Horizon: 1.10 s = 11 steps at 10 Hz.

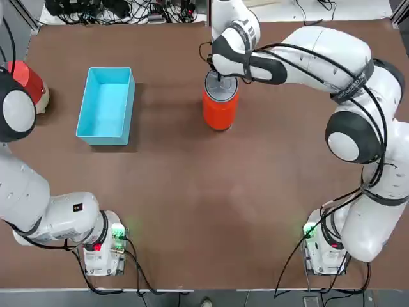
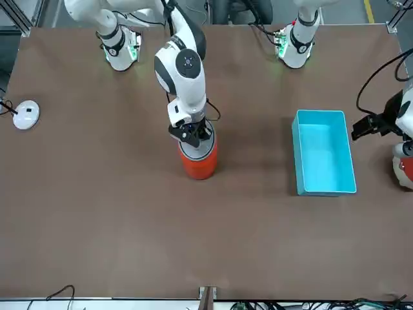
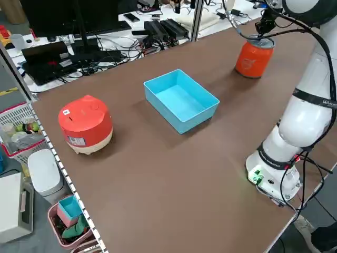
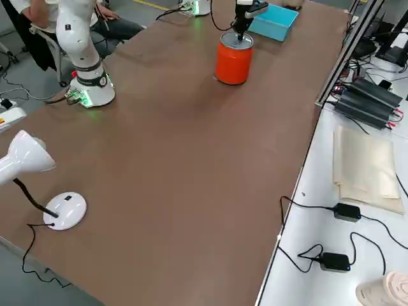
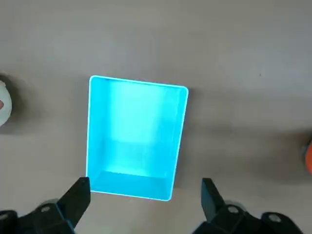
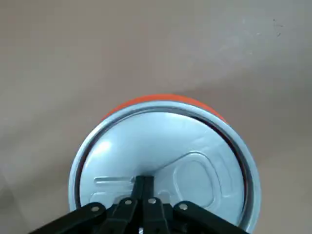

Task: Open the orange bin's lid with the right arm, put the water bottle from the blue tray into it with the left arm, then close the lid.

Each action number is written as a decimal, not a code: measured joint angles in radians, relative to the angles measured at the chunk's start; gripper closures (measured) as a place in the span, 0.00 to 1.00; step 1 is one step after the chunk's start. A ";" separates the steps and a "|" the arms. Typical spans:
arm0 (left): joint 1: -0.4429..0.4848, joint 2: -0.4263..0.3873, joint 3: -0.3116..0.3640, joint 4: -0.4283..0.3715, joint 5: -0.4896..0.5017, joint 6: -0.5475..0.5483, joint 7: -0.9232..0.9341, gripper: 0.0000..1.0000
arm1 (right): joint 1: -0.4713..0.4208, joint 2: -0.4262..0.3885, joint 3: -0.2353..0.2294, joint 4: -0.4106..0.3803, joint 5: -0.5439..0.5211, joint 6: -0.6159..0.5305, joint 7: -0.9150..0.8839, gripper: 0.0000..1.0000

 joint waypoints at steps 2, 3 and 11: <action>-0.008 -0.036 -0.001 -0.102 0.000 0.084 0.006 0.00 | 0.005 0.002 0.001 0.000 -0.020 0.004 0.020 0.99; -0.011 -0.068 -0.001 -0.163 0.000 0.119 0.006 0.00 | 0.010 0.004 0.001 0.000 -0.035 0.008 0.036 0.99; -0.007 -0.119 0.003 -0.221 0.000 0.139 0.007 0.00 | 0.016 0.011 -0.001 0.015 -0.052 -0.002 0.046 0.99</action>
